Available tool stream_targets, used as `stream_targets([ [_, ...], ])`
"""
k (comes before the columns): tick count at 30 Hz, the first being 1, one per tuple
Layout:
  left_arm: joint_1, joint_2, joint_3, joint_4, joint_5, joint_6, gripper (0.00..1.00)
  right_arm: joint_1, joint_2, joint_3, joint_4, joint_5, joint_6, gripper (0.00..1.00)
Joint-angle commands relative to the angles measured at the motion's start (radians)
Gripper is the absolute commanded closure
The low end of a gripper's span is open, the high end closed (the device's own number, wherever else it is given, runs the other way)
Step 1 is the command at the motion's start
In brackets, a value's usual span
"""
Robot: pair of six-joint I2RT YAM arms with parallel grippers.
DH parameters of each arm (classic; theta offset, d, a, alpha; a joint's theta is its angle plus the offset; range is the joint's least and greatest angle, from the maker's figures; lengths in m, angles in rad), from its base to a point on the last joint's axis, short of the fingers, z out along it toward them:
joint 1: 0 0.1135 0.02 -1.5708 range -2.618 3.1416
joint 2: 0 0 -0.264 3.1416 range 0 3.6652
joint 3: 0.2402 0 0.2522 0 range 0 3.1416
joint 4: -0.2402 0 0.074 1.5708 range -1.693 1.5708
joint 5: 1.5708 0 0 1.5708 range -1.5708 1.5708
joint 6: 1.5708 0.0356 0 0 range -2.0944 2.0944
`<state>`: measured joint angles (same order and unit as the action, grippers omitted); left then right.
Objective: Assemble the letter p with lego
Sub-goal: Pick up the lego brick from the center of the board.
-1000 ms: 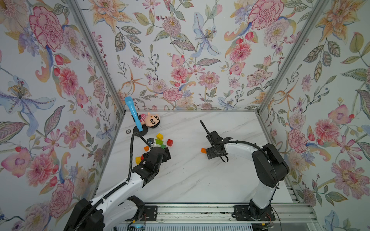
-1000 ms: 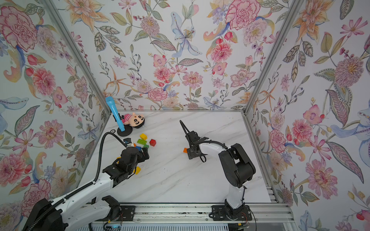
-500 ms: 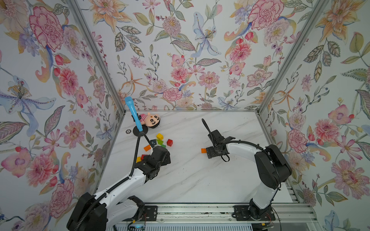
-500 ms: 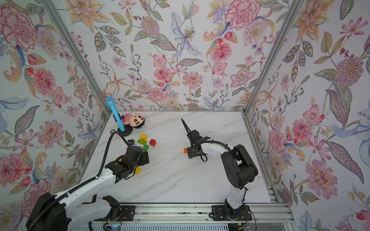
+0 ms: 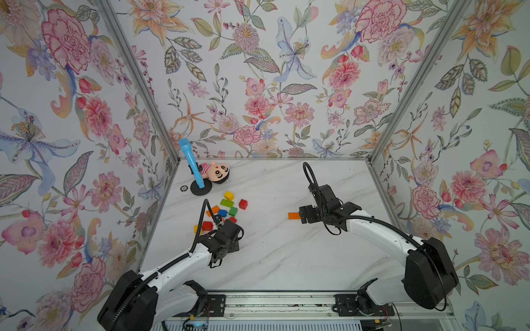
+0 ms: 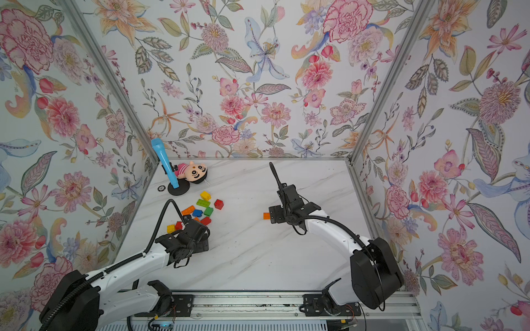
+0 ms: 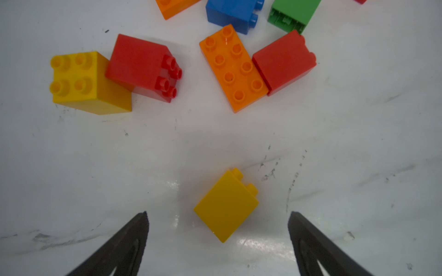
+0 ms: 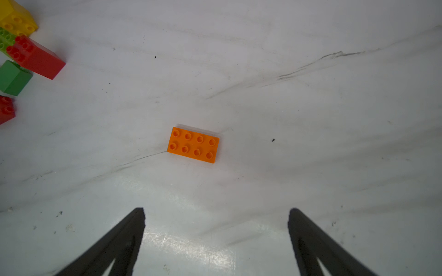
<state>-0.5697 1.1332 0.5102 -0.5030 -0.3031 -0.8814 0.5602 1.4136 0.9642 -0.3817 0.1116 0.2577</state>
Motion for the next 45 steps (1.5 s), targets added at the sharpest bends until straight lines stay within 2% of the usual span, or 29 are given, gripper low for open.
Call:
stream_targets([
  [1,0.032,0.02,-0.015,0.037,0.042,0.041,0.1,-0.019,-0.041,-0.03,0.017,-0.006,0.007,0.05],
  [12,0.057,0.137,0.002,0.074,0.061,0.086,0.22,-0.065,-0.081,-0.081,0.033,-0.042,0.009,0.05],
  [21,0.083,0.165,-0.006,0.034,-0.009,0.016,0.33,-0.069,-0.076,-0.078,0.04,-0.057,0.01,0.05],
  [24,0.089,0.168,-0.018,0.039,0.001,0.005,0.33,-0.069,-0.076,-0.082,0.044,-0.067,0.011,0.05],
  [27,0.088,0.159,-0.029,0.038,0.032,-0.002,0.38,-0.069,-0.073,-0.082,0.047,-0.07,0.015,0.05],
  [37,0.022,0.086,-0.044,0.004,0.06,-0.042,0.45,-0.066,-0.063,-0.078,0.06,-0.083,0.022,0.05],
  [45,-0.058,0.177,0.004,0.026,0.094,-0.044,0.42,-0.064,-0.063,-0.083,0.06,-0.082,0.023,0.04],
])
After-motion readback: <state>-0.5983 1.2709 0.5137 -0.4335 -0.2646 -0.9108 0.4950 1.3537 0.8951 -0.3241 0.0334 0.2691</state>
